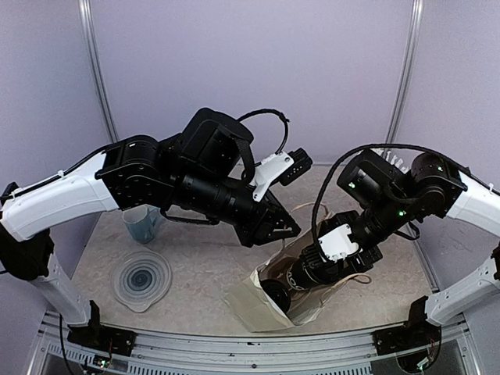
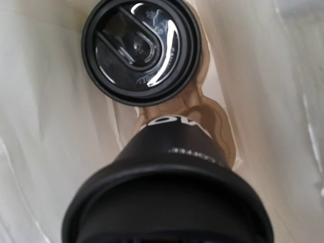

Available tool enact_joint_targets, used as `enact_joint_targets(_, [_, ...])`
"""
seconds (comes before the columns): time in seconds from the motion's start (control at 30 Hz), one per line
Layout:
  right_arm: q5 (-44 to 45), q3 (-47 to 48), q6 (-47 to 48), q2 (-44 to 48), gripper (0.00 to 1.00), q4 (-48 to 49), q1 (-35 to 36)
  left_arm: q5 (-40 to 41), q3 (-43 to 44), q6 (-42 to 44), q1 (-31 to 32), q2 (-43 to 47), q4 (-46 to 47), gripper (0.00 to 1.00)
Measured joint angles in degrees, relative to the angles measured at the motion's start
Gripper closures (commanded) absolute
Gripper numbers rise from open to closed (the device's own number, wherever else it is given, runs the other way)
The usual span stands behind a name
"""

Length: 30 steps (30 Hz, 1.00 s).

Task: Pack the takeout coffee

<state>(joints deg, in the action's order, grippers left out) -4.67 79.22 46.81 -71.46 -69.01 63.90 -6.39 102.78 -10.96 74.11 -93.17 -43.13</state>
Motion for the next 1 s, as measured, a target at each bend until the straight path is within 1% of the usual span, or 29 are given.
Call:
enact_joint_targets(0.03, [0.00, 0.00, 0.00, 0.02, 0.57, 0.00, -0.02, 0.44, 0.61, 0.55, -0.28, -0.81, -0.33, 1.00])
enact_joint_targets(0.2, [0.02, 0.00, 0.02, 0.44, 0.57, -0.02, -0.42, 1.84, 4.48, 3.61, -1.53, -2.89, -2.01, 1.00])
enact_joint_targets(0.4, [0.04, 0.00, 0.04, 1.20, 0.57, -0.07, -0.57, 4.20, 15.34, 9.70, -1.81, -7.48, -3.85, 1.00])
enact_joint_targets(0.47, [0.04, 0.00, 0.04, 1.25, 0.57, -0.09, -0.57, 4.92, 17.25, 11.78, -1.97, -8.70, -3.72, 1.00])
enact_joint_targets(0.63, [0.07, 0.00, 0.07, 1.38, 0.57, -0.11, -0.59, 6.84, 16.87, 15.89, -2.75, -10.49, -3.67, 1.00])
enact_joint_targets(0.83, [0.02, -0.70, 0.09, 1.38, 0.57, -0.04, -0.59, 7.10, 10.47, 18.12, -3.37, -10.47, -2.05, 1.00])
enact_joint_targets(0.87, [0.00, -0.81, 0.09, 1.38, 0.57, -0.04, -0.59, 7.08, 9.66, 18.21, -3.34, -10.45, -1.84, 0.93])
enact_joint_targets(0.9, [0.00, -0.90, 0.07, 1.38, 0.57, -0.07, -0.59, 7.06, 8.79, 18.34, -3.34, -10.40, -1.70, 0.83])
enact_joint_targets(0.93, [0.00, -0.90, 0.07, 1.38, 0.57, -0.09, -0.59, 6.93, 8.44, 18.40, -3.34, -10.40, -1.70, 0.69])
enact_joint_targets(0.97, [-0.02, -0.90, 0.07, 1.38, 0.57, -0.09, -0.59, 6.60, 8.31, 18.56, -3.30, -10.40, -1.77, 0.59])
enact_joint_targets(1.0, [-0.02, -0.90, 0.07, 1.38, 0.57, -0.11, -0.59, 6.29, 8.31, 18.69, -3.30, -10.38, -1.90, 0.52])
